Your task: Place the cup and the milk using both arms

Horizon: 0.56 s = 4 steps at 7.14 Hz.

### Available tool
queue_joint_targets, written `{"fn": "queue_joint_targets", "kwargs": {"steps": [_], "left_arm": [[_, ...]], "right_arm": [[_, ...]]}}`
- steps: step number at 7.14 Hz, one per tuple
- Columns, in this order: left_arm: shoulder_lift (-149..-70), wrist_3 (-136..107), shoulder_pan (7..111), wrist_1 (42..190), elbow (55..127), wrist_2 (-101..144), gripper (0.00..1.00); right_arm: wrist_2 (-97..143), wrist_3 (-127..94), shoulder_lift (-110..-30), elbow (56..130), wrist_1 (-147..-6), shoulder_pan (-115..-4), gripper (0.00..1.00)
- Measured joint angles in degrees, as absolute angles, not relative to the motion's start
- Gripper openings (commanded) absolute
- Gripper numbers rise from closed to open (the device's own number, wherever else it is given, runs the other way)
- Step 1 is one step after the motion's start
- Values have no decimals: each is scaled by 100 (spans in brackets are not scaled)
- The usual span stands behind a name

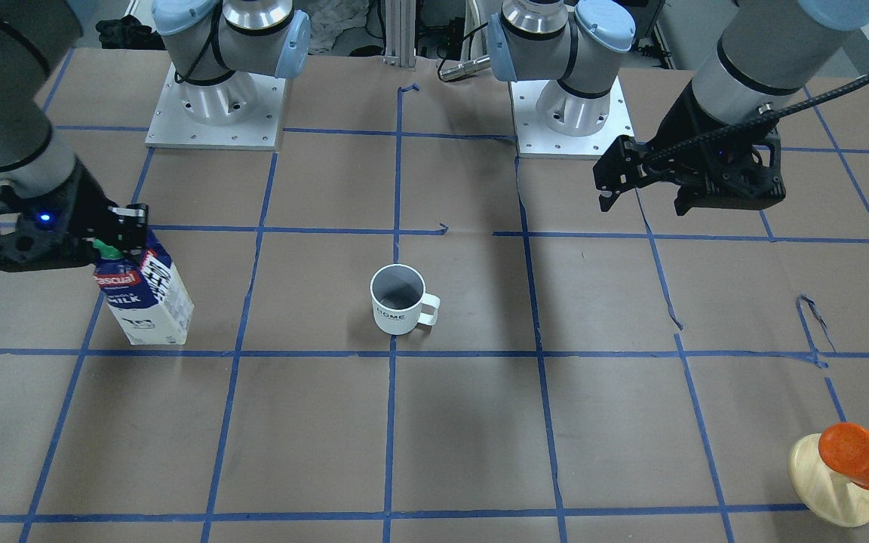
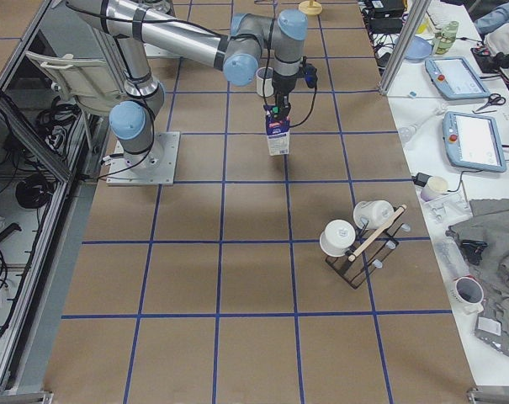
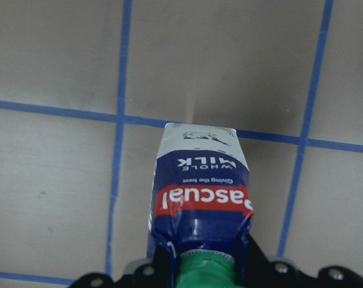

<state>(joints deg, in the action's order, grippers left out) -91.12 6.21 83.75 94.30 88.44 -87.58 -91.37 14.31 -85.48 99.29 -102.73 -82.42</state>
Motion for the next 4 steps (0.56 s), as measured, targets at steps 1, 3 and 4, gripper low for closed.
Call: {"fn": "queue_joint_targets", "kwargs": {"steps": [1,3,4], "left_arm": [[-9049,617,8435,9433,8875,-8727,100],[-8932,621,8533,9437,8959,-8718,100],[-8889,623,8546,9437,9018,-8735,100]], "right_arm": [[-9015,668,-8399,9785,-10284,-8775,35],[-8797,-573,-8194,9664,-10313,-9606,35],[-8763,-1045,-8101,9662,-10380,-9937,35]]}}
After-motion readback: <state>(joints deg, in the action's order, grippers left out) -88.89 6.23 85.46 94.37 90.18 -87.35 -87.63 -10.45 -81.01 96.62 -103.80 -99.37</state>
